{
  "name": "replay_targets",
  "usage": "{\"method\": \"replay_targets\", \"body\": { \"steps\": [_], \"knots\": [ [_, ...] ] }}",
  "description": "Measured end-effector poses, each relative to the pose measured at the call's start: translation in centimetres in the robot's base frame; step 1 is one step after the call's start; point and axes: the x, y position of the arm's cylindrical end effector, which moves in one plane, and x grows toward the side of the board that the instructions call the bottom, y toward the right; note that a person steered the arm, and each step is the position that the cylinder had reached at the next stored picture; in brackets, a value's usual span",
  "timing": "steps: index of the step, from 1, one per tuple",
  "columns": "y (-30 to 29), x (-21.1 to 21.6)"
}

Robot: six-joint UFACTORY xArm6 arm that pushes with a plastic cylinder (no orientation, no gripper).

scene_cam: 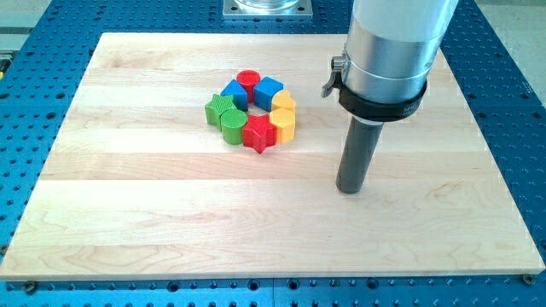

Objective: Place your hand below the red star

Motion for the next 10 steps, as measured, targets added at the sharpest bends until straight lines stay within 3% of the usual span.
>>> {"method": "replay_targets", "body": {
  "steps": [2,3,4,7,9,10],
  "knots": [
    [0.4,0.3],
    [-1.8,1.5],
    [-8.4,2.8],
    [-12.4,3.0],
    [-10.7,-2.1],
    [-4.7,-2.9]
  ]
}}
